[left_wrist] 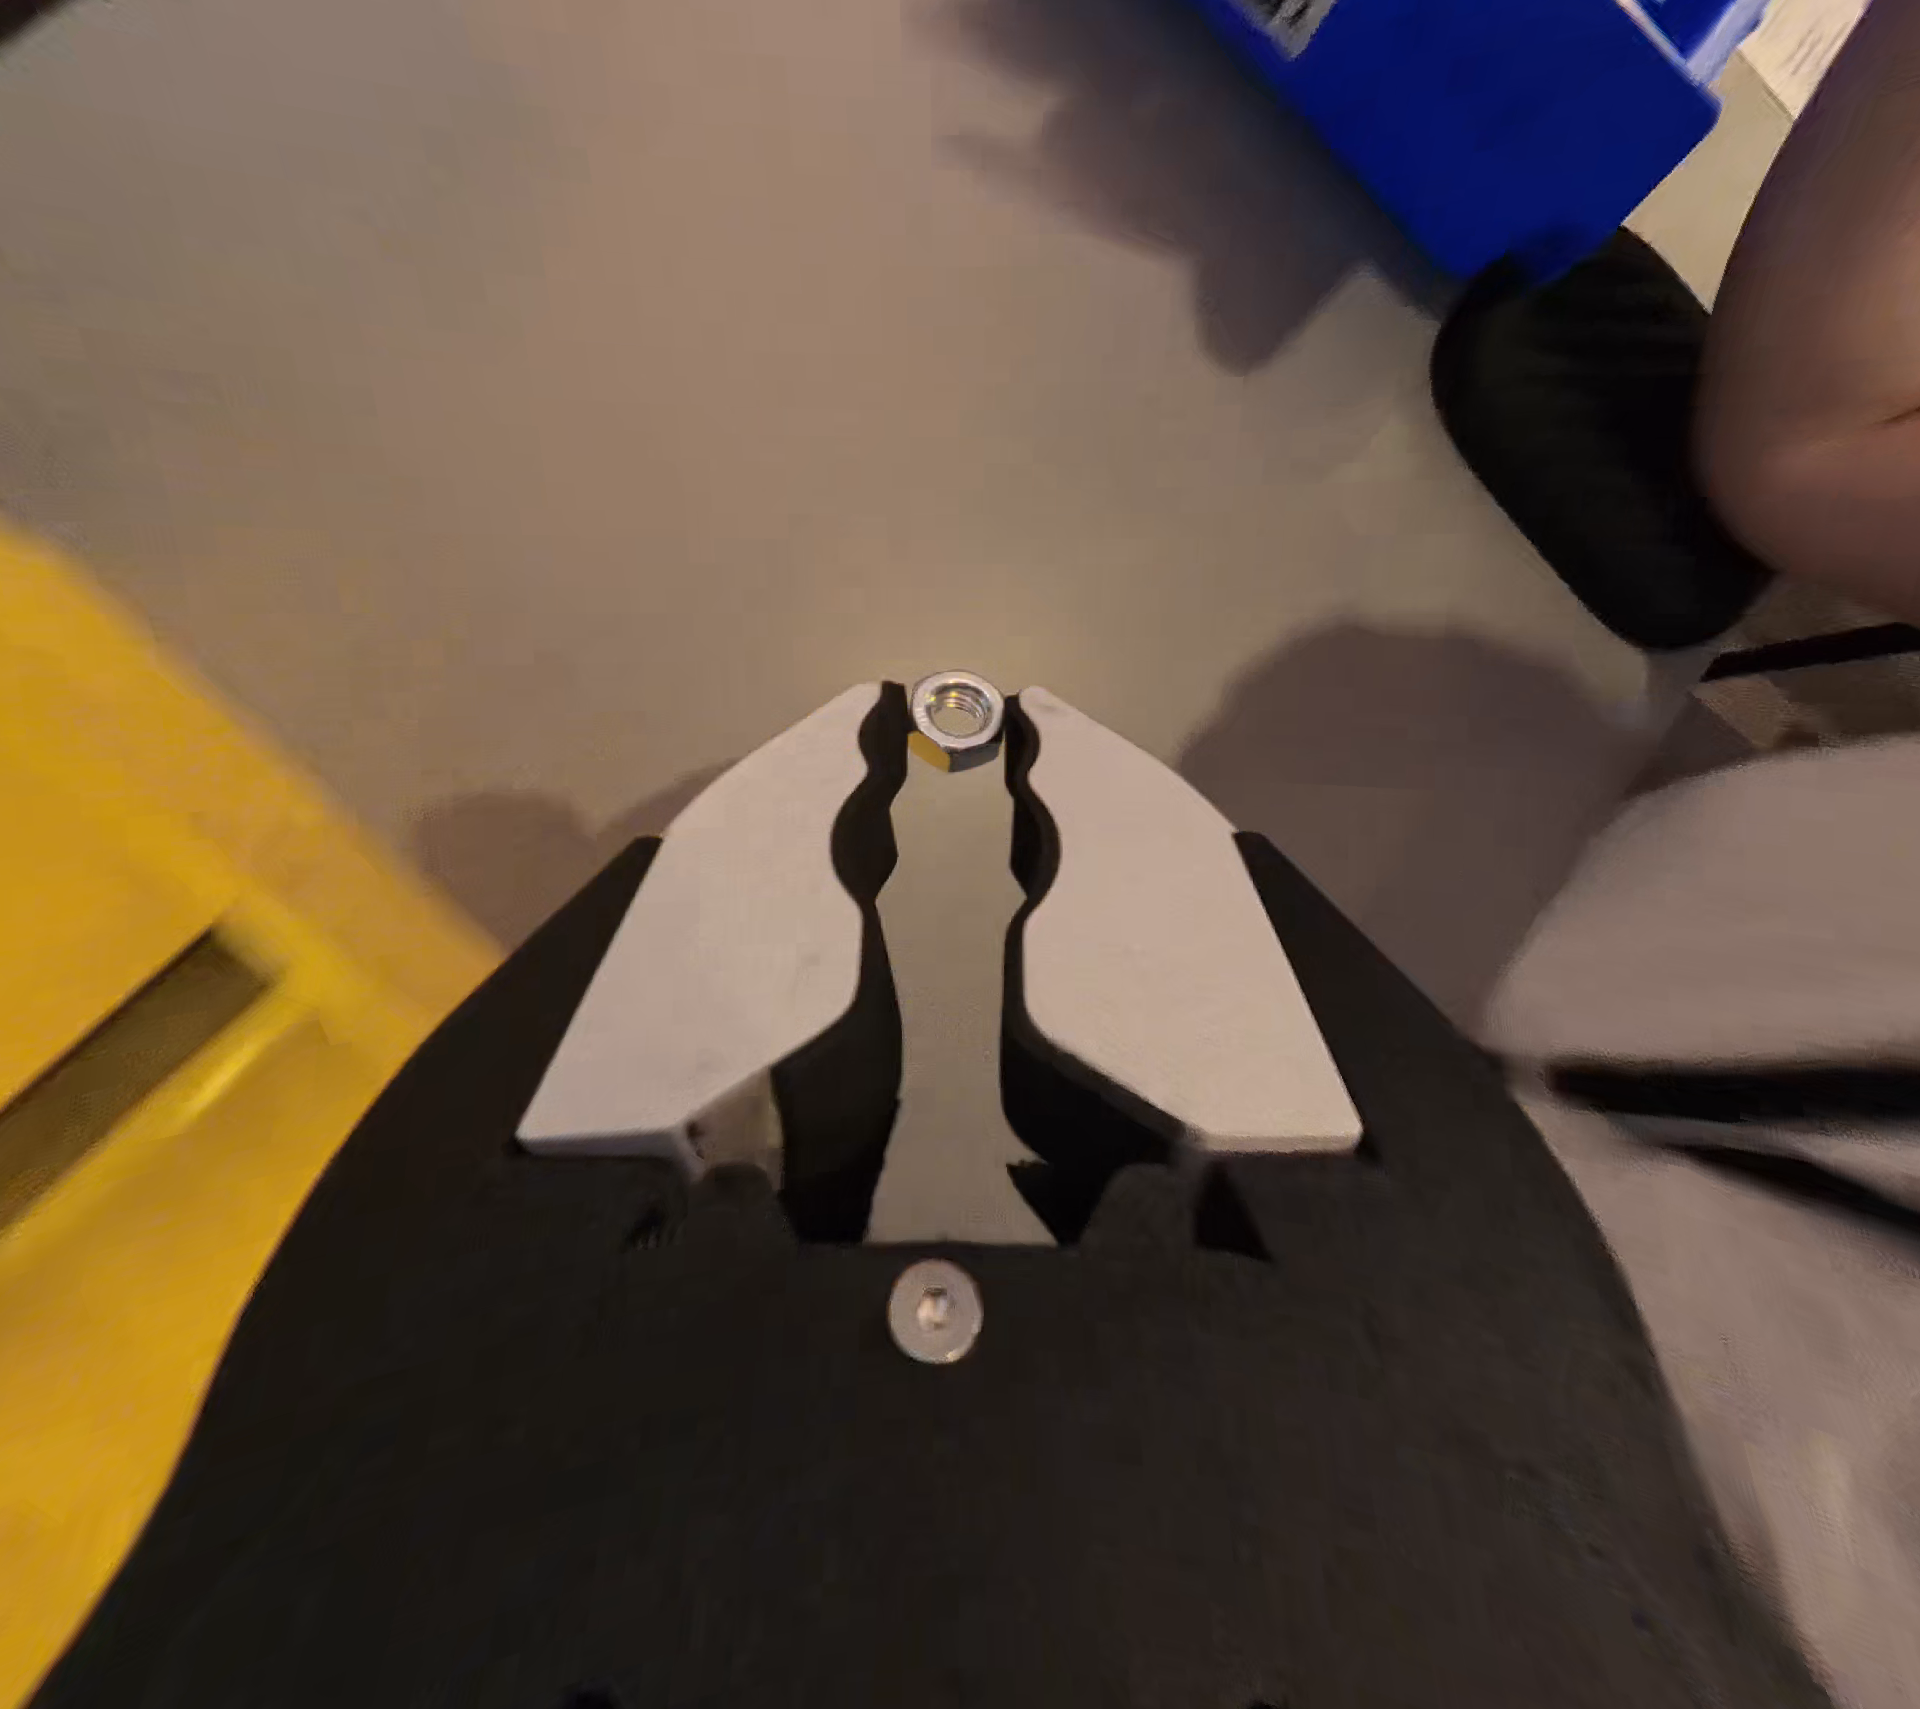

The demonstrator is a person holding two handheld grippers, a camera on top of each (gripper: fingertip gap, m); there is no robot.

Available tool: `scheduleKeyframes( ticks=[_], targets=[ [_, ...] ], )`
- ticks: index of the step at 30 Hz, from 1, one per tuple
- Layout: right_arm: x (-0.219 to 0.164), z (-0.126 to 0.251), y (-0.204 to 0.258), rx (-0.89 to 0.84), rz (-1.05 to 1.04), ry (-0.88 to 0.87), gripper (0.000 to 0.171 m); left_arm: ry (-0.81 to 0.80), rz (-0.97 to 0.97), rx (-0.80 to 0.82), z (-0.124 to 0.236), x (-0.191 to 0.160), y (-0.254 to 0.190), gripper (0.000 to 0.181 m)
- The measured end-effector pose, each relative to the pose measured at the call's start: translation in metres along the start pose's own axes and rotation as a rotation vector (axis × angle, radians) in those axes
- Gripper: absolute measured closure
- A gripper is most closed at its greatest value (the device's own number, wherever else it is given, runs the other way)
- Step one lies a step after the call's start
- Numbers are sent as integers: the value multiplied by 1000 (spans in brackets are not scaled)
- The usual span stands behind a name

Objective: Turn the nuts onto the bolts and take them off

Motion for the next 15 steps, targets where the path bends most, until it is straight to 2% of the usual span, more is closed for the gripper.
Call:
scheduleKeyframes(
  ticks=[3, 6, 9, 15],
  targets=[
    [3, -5, 9, 28, 19, 3, 123, -122, -120, -68, -80, 2, -24, 164],
    [2, -7, 17, 53, 30, 13, 123, -183, -111, -209, -131, 7, -33, 164],
    [-2, -8, 15, 51, 42, 30, 123, -149, -134, -236, -160, 3, -35, 164],
    [-8, -12, 12, 56, 24, 34, 123, -60, -298, -124, -184, -8, -39, 164]
  ],
)
Point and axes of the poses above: each gripper's, where its closed fingertips meet, z back along the fingers, x out of its top, y = z × x across the jaws, the point moved 5 cm from there along z, back along the fingers, and after that the axes turned 4 degrees about z, right-handed, at the moved point
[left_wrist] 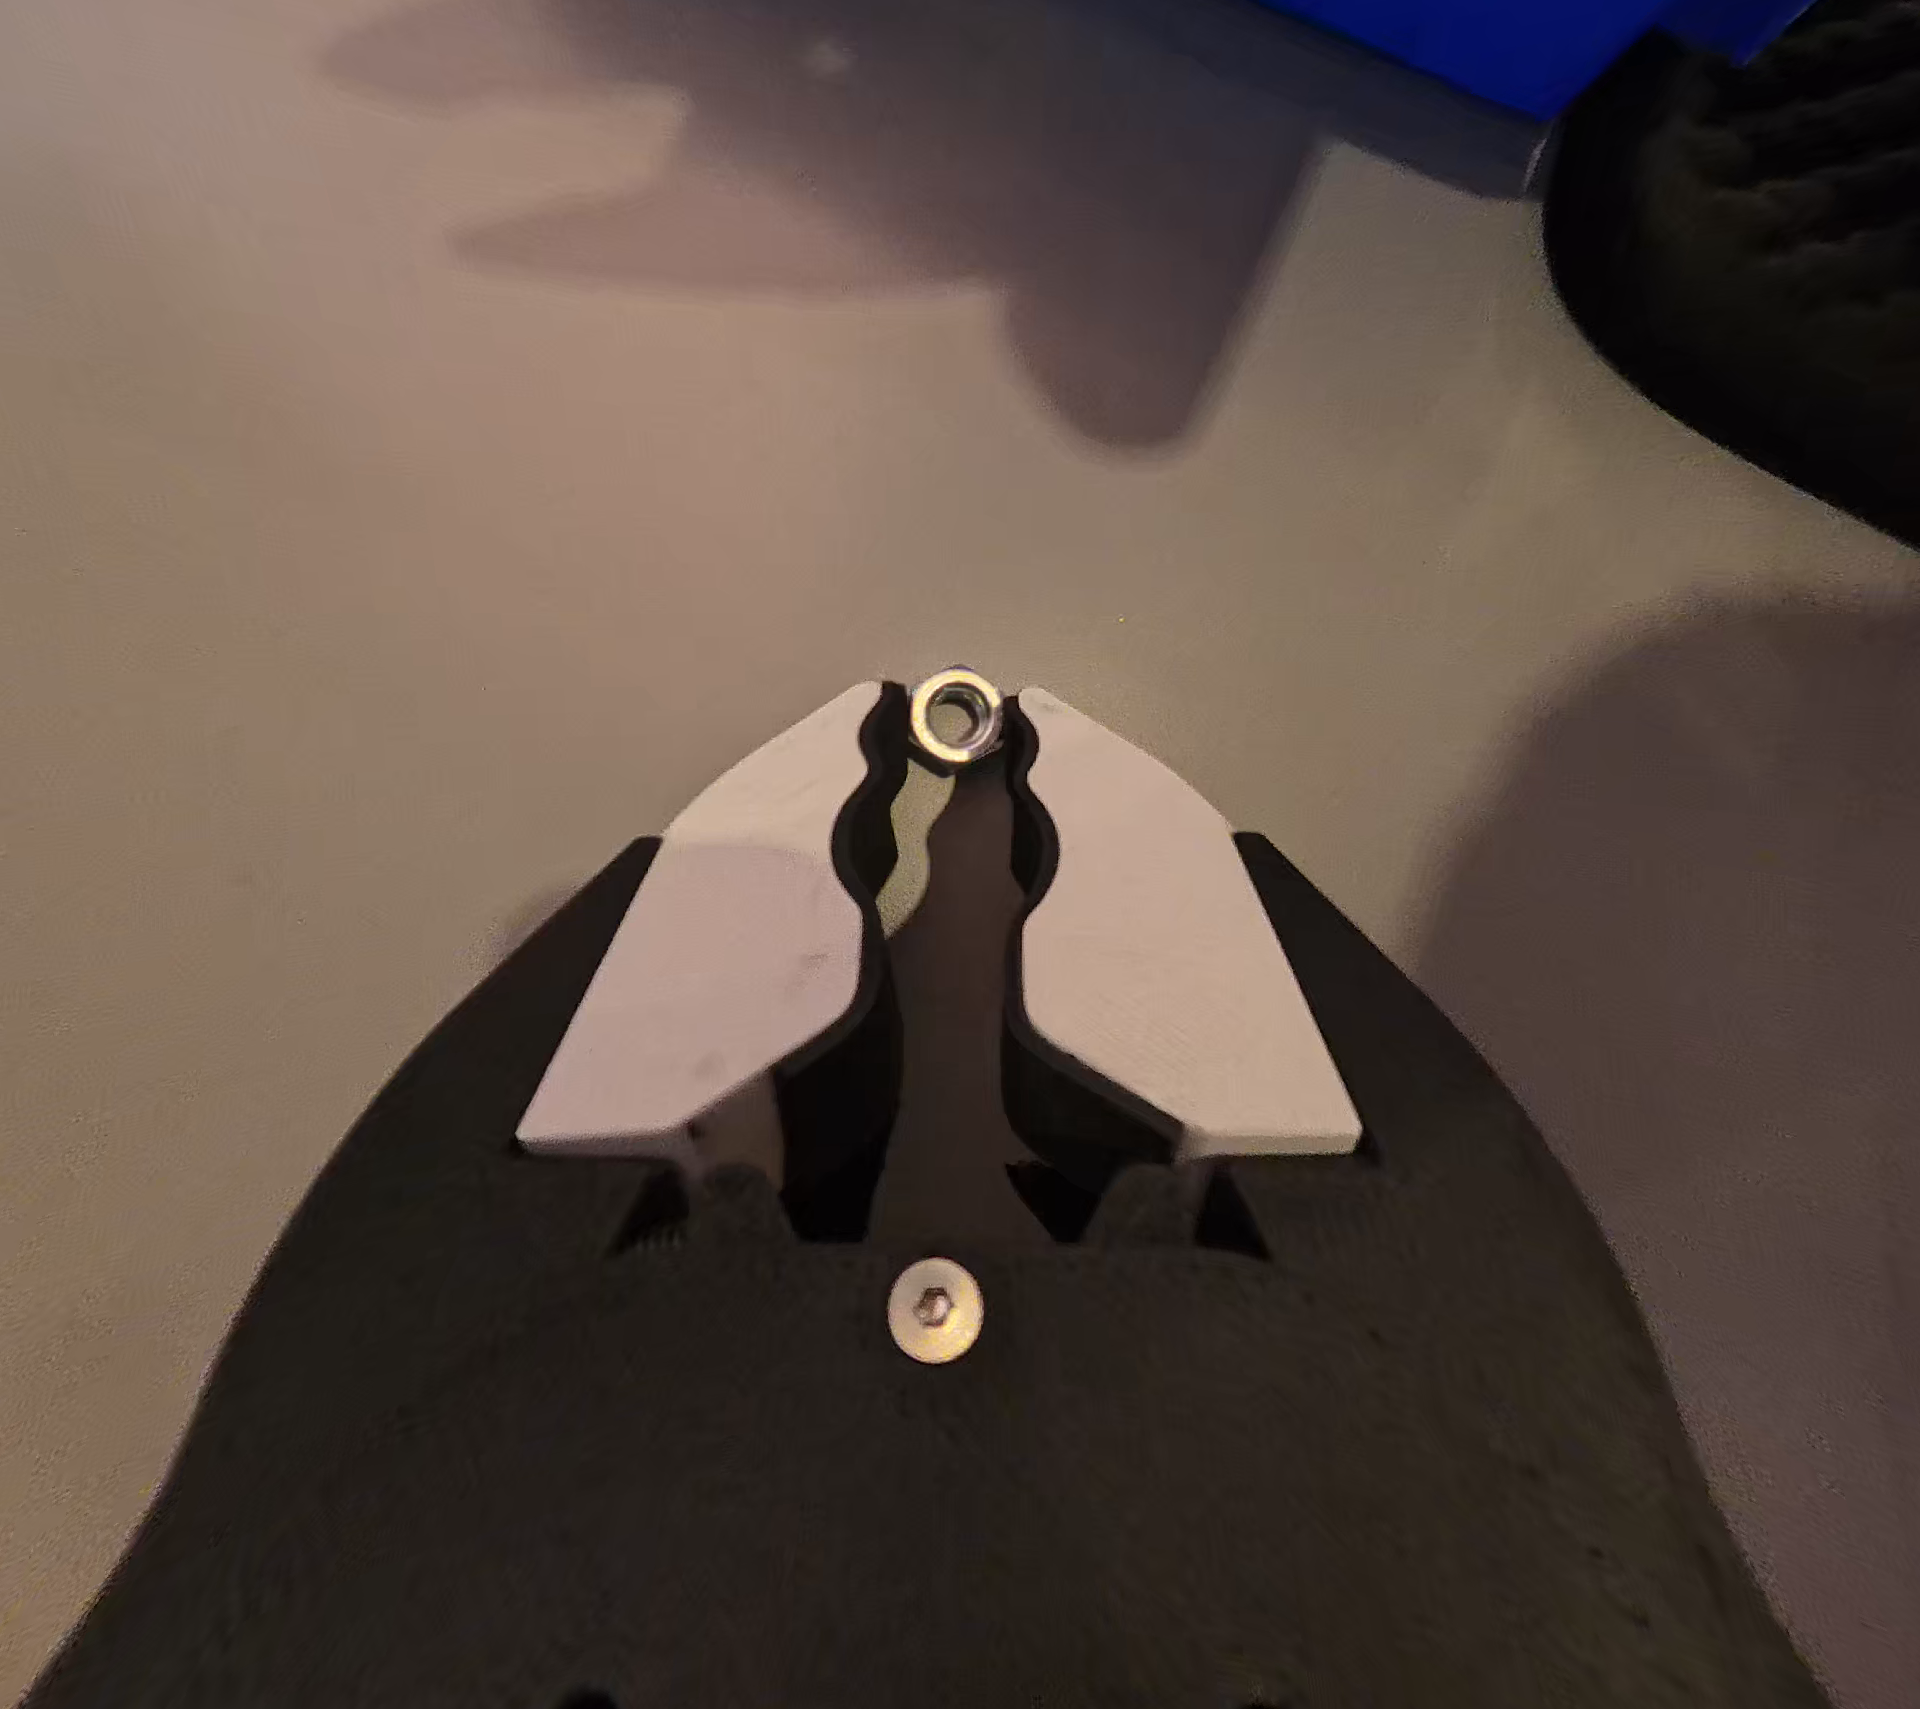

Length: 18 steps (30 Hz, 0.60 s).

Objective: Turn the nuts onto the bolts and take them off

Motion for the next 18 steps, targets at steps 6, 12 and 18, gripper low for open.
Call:
scheduleKeyframes(
  ticks=[6, 12, 18],
  targets=[
    [-7, 0, 1, 5, 27, 47, 123, -184, 171, -98, 55, 24, -7, 138],
    [-7, 7, -6, -22, 6, 26, 123, -351, 122, 517, 236, 22, 83, 133],
    [-15, -2, 1, 3, 33, 85, 123, -49, 224, 391, 288, -25, 174, 132]
  ],
)
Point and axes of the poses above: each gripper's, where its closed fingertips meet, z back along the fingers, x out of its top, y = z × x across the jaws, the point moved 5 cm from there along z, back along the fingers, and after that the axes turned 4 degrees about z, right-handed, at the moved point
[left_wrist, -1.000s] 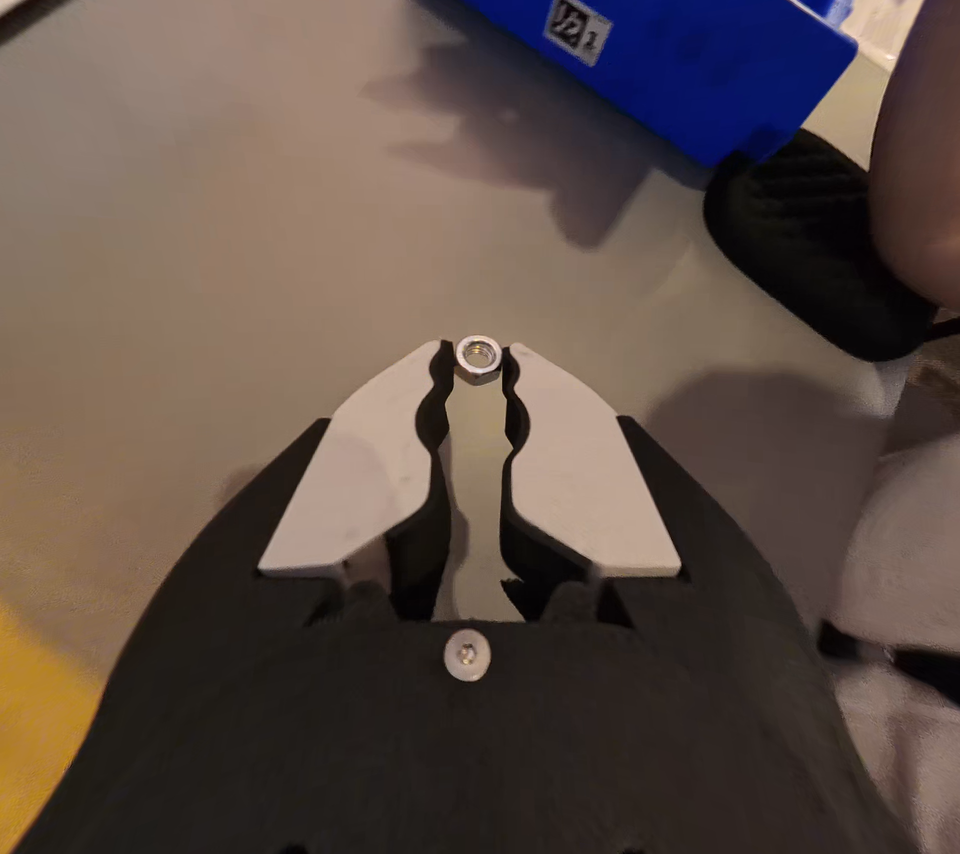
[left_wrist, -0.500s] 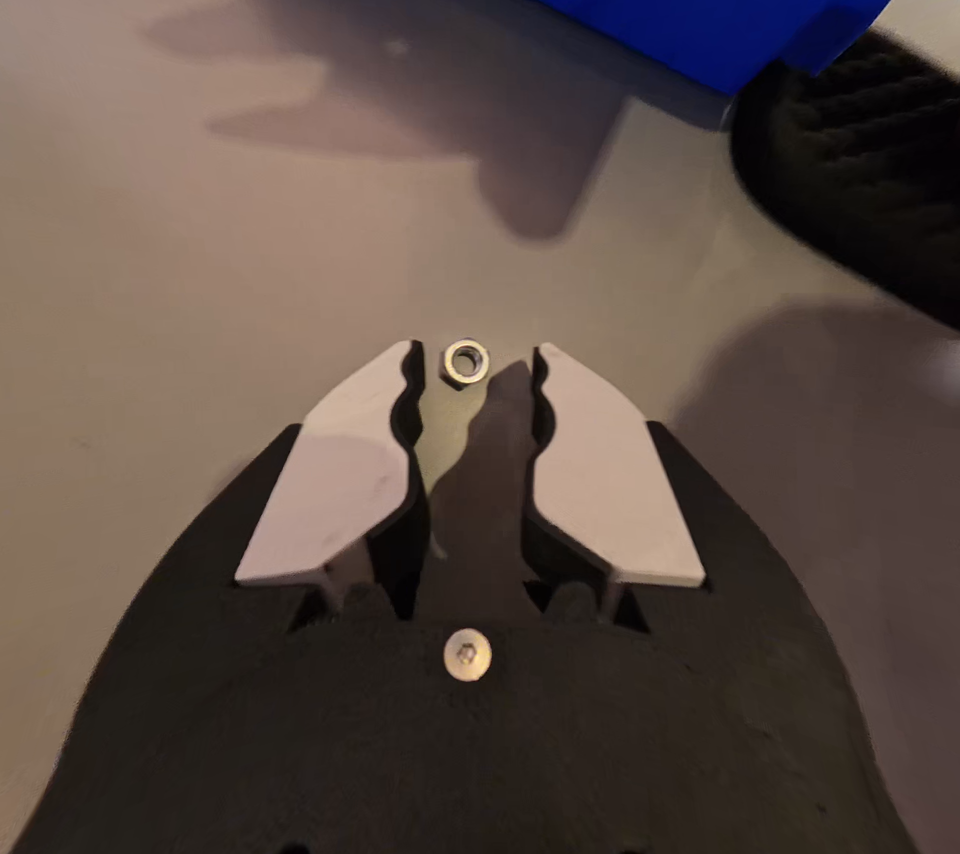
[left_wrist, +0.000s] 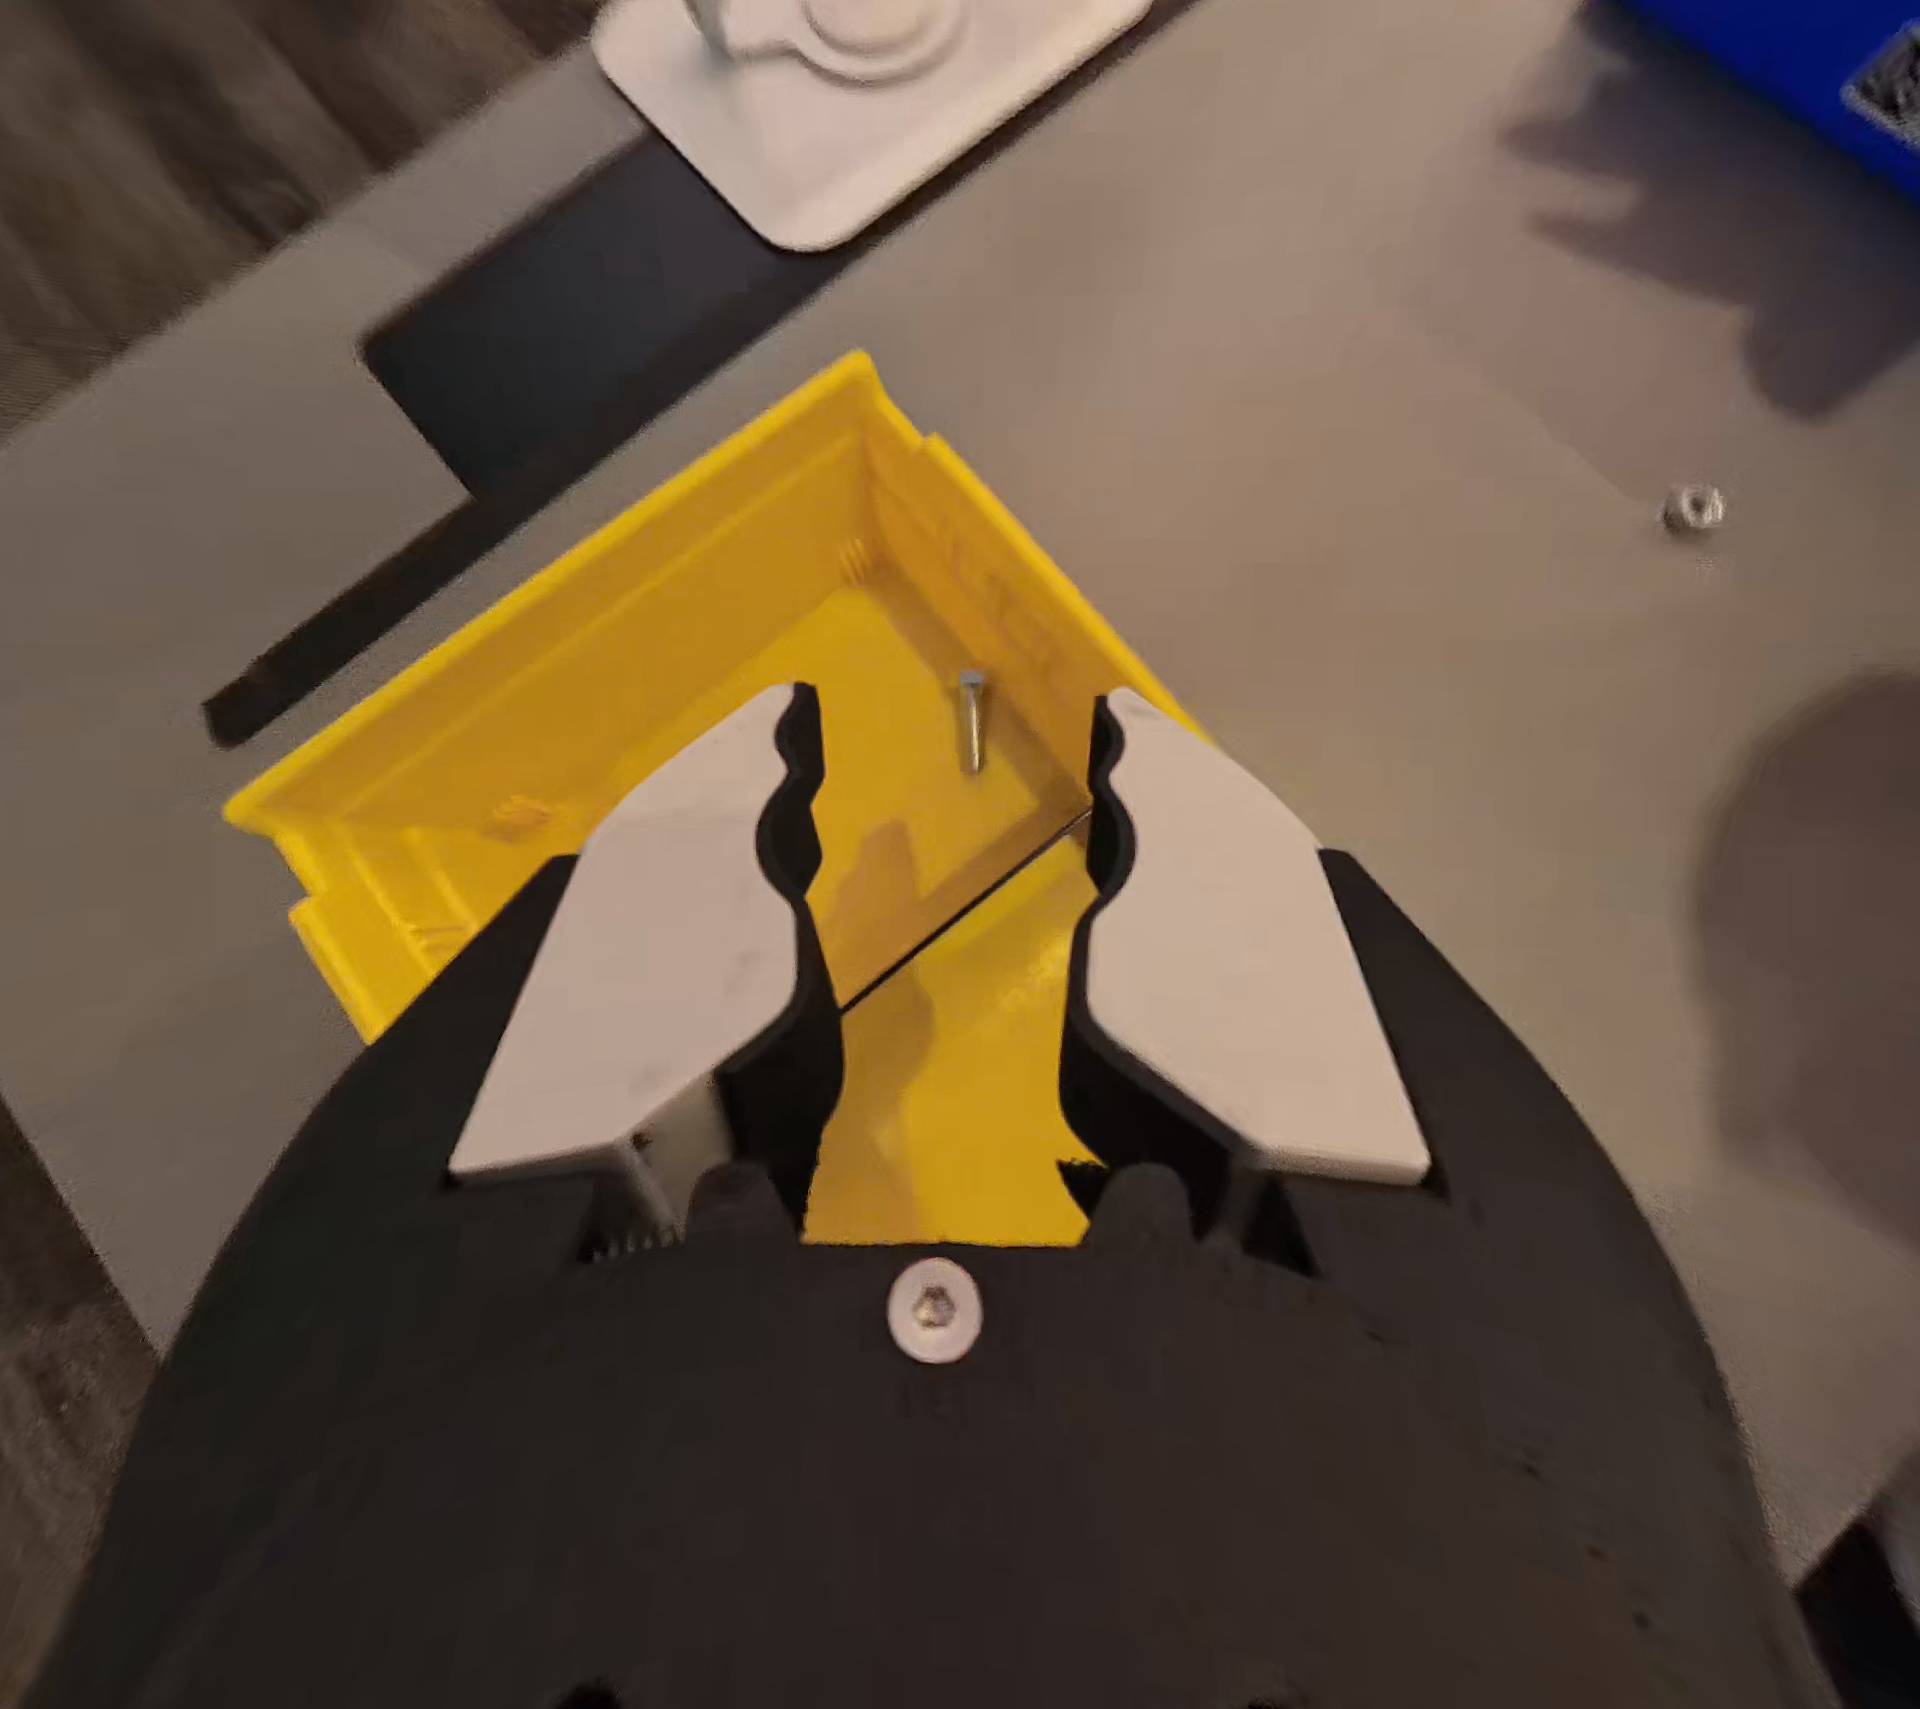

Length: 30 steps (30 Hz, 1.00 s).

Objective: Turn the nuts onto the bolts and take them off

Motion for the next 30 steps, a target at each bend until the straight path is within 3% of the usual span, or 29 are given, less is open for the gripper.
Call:
scheduleKeyframes(
  ticks=[5, 11, 14, 20, 25, 30],
  targets=[
    [-9, -12, 7, 23, 24, 64, 123, 159, -80, -121, -27, -25, 28, 139],
    [-26, -29, 17, 63, 37, 140, 123, 353, -280, -231, -68, -44, 23, 136],
    [-32, -34, 20, 69, 43, 168, 123, 355, -389, -253, -86, -47, 24, 137],
    [-35, -39, 25, 90, 44, 172, 123, 288, -385, -392, -106, -41, 22, 137],
    [-39, -40, 26, 93, 49, 194, 123, 403, -319, -388, -123, -45, 20, 137],
    [-38, -38, 24, 89, 44, 188, 123, 513, -305, -274, -141, -54, 23, 140]
  ],
)
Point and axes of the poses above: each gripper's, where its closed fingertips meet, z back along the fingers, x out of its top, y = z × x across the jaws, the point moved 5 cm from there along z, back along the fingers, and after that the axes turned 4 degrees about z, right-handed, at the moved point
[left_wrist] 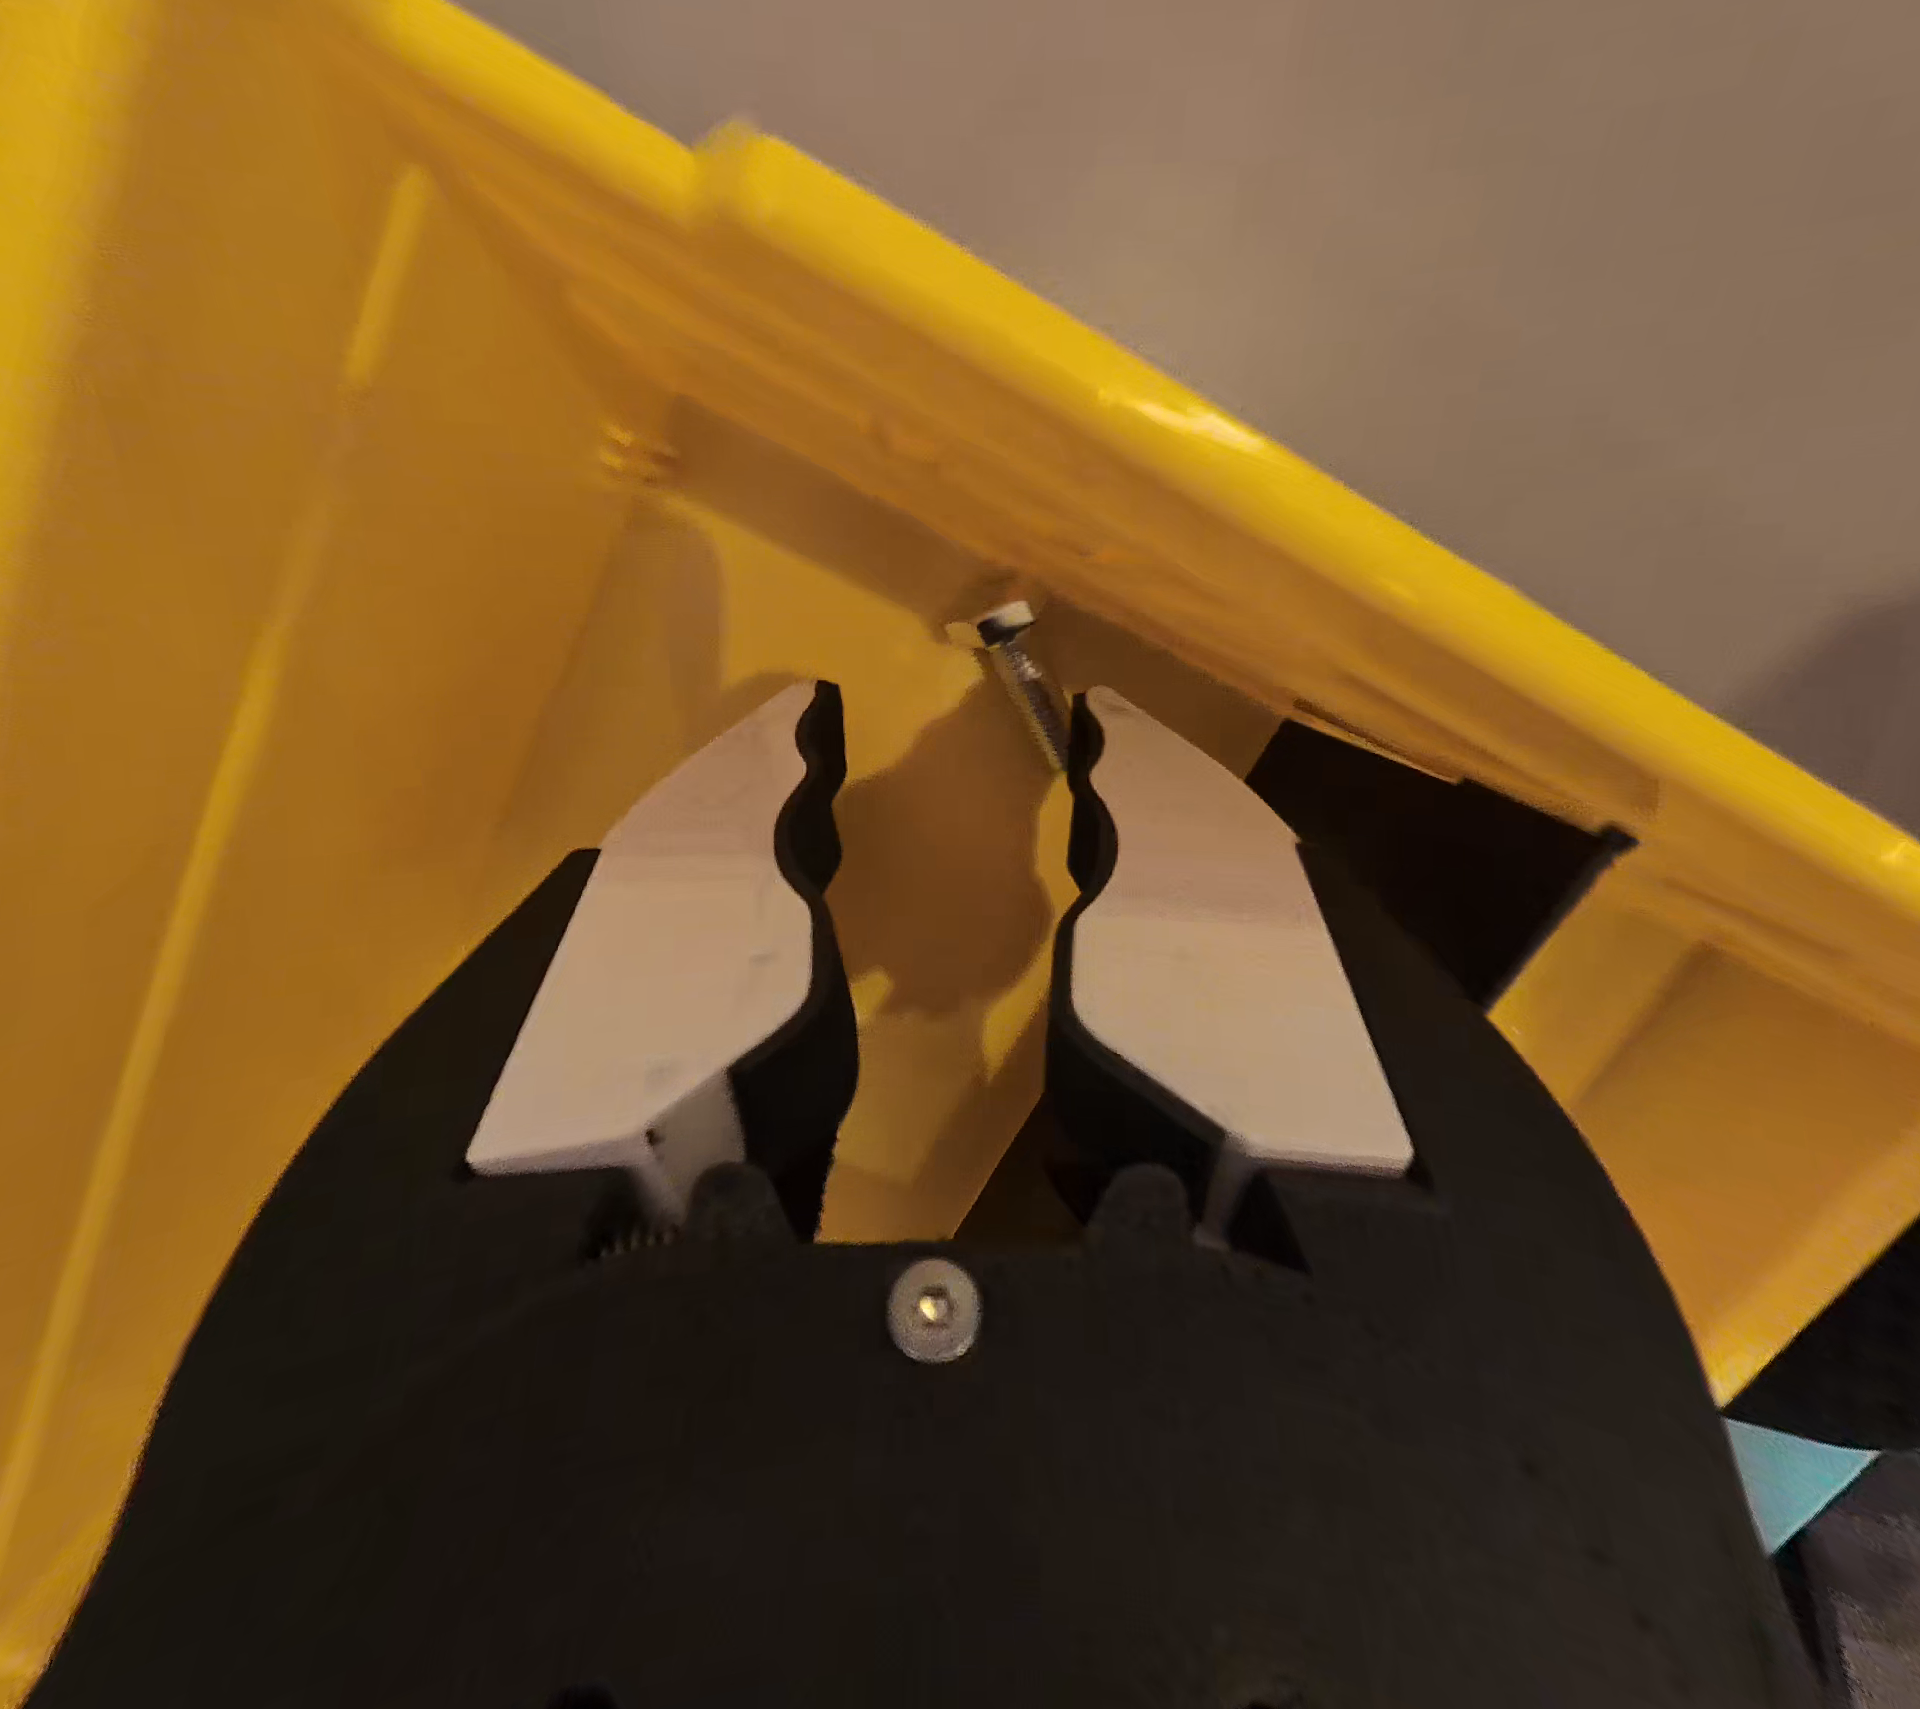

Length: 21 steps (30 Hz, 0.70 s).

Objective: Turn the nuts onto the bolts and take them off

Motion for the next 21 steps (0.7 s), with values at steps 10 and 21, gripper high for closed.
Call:
scheduleKeyframes(
  ticks=[10, 21],
  targets=[
    [-3, 2, -1, 2, 4, 17, 123, 2, 86, 6, -13, 1, 1, 171],
    [1, 6, -3, -9, 14, -2, 123, -230, 153, 209, 35, -8, 9, 172]
  ],
)
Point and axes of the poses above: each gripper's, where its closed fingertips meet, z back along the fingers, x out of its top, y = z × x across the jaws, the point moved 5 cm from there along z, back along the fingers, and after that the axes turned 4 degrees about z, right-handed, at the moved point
